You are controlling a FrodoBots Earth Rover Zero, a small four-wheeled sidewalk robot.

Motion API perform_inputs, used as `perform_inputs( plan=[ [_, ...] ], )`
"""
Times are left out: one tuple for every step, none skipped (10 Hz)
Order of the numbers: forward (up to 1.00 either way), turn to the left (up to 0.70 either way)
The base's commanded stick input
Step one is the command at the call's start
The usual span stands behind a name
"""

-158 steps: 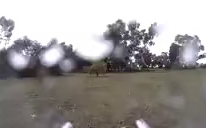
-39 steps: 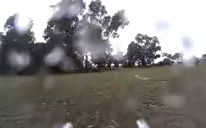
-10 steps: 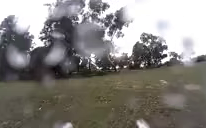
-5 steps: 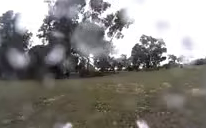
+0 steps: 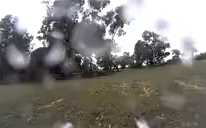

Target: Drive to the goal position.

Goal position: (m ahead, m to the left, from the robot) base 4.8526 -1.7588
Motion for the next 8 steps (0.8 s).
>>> perform_inputs(
  plan=[
    [1.0,0.01],
    [1.0,0.01],
    [1.0,0.01],
    [1.0,0.01],
    [1.0,0.01],
    [1.0,0.01],
    [1.0,0.01],
    [1.0,0.01]
  ],
)
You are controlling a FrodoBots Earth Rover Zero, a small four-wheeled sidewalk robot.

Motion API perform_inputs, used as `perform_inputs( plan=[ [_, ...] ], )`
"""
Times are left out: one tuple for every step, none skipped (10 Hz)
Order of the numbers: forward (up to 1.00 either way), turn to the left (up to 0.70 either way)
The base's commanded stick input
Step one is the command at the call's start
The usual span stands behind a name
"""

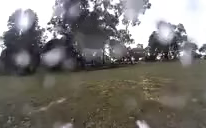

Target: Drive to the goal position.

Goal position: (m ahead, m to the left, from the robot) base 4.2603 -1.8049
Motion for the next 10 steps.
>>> perform_inputs(
  plan=[
    [1.0,0.01],
    [1.0,0.01],
    [1.0,0.01],
    [1.0,0.01],
    [1.0,0.01],
    [1.0,0.01],
    [1.0,0.01],
    [1.0,0.01],
    [1.0,0.01],
    [1.0,0.01]
  ],
)
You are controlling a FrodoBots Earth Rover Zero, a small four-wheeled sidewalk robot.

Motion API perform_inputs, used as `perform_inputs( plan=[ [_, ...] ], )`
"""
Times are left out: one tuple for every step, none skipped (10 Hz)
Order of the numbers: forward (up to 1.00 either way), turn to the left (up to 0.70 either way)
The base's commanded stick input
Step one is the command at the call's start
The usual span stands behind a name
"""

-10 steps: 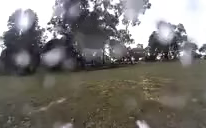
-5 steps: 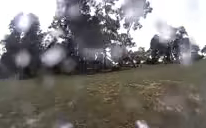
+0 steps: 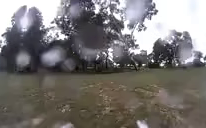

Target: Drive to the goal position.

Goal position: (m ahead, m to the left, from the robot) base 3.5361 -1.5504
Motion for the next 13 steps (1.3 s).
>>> perform_inputs(
  plan=[
    [1.0,0.01],
    [1.0,0.01],
    [1.0,0.01],
    [1.0,0.01],
    [1.0,0.01],
    [1.0,0.01],
    [1.0,0.01],
    [1.0,0.01],
    [1.0,0.01],
    [1.0,0.01],
    [1.0,0.01],
    [1.0,0.01],
    [1.0,0.1]
  ],
)
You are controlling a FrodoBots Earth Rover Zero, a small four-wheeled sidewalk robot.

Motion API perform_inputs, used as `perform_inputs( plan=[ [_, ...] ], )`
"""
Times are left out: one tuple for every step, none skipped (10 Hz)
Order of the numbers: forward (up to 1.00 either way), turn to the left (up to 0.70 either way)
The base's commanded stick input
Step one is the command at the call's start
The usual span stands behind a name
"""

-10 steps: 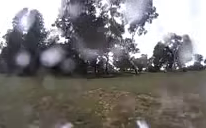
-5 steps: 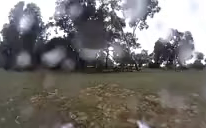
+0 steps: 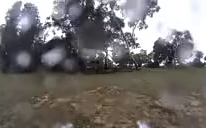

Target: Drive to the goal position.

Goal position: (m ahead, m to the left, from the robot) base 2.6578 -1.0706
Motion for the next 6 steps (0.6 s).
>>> perform_inputs(
  plan=[
    [1.0,0.26],
    [1.0,0.35],
    [1.0,0.4],
    [1.0,0.17],
    [1.0,0.01],
    [1.0,0.01]
  ],
)
